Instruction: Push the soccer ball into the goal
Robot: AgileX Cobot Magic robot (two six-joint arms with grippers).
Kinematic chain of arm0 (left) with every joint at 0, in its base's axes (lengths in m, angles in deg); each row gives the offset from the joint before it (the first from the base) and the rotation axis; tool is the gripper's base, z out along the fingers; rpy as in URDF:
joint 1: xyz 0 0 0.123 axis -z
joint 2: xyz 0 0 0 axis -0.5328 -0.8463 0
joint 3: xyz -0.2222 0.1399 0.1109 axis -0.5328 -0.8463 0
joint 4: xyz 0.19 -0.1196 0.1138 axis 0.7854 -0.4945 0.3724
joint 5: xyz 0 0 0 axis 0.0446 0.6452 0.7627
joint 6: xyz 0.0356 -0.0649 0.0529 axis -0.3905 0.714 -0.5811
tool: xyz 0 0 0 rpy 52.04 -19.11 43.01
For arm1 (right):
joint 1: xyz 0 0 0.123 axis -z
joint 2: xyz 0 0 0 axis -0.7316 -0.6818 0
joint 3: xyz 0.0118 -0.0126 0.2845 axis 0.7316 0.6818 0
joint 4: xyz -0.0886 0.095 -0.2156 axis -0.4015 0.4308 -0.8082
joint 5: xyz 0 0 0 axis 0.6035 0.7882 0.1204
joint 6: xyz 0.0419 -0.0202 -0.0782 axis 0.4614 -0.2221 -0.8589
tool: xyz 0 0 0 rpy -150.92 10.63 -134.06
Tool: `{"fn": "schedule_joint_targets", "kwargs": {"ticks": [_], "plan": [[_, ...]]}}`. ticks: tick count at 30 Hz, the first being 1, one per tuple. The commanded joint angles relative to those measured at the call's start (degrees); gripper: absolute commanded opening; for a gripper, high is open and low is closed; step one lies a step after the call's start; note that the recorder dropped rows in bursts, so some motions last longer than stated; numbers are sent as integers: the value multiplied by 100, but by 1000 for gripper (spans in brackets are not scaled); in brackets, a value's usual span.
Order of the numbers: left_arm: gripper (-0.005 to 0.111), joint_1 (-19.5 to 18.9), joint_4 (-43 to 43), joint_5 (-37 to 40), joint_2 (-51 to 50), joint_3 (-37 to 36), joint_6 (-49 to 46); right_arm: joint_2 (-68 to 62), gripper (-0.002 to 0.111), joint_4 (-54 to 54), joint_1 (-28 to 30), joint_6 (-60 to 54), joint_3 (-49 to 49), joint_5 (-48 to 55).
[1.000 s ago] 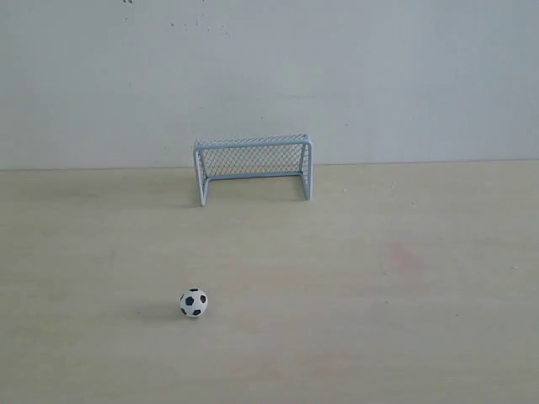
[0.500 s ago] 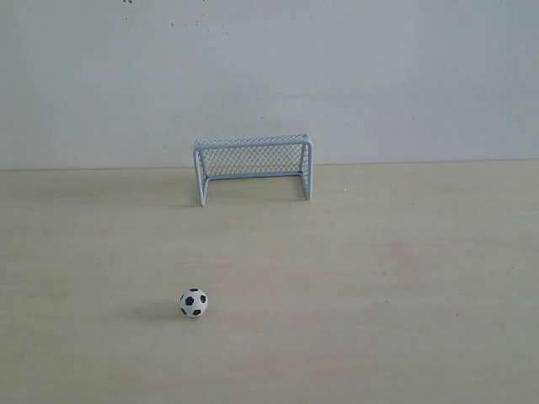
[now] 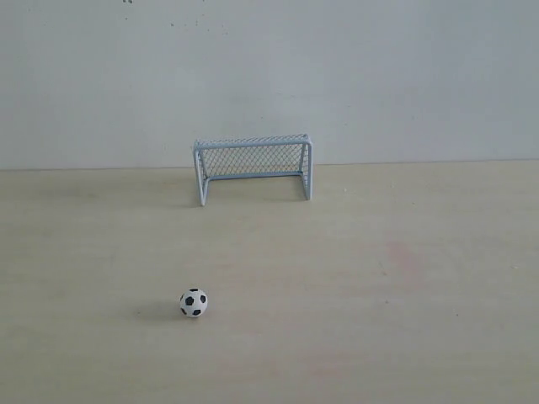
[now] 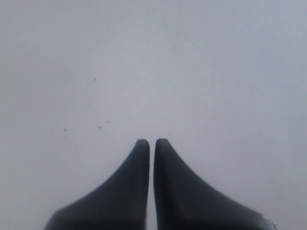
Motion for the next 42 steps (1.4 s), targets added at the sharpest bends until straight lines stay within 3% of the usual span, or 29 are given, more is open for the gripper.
{"fn": "schedule_joint_targets", "kwargs": {"ticks": [1,10,17,24,33,36,42], "plan": [[4,-5,287,117,10,577,96,30,0,-1,-13,0,-3,-69],[4,-5,117,2367,-1301,2034,483,30,0,-1,-13,0,-3,-69],[4,-5,117,2249,-1962,2188,662,30,0,-1,-13,0,-3,-69],[4,-5,117,1313,-1974,2188,752,30,0,-1,-13,0,-3,-69],[4,-5,364,1288,-2024,2188,877,30,0,-1,-13,0,-3,-69],[4,-5,920,1729,-2317,2329,866,30,0,-1,-13,0,-3,-69],[4,-5,1579,3489,-3889,2970,352,30,0,-1,-13,0,-3,-59]]}}
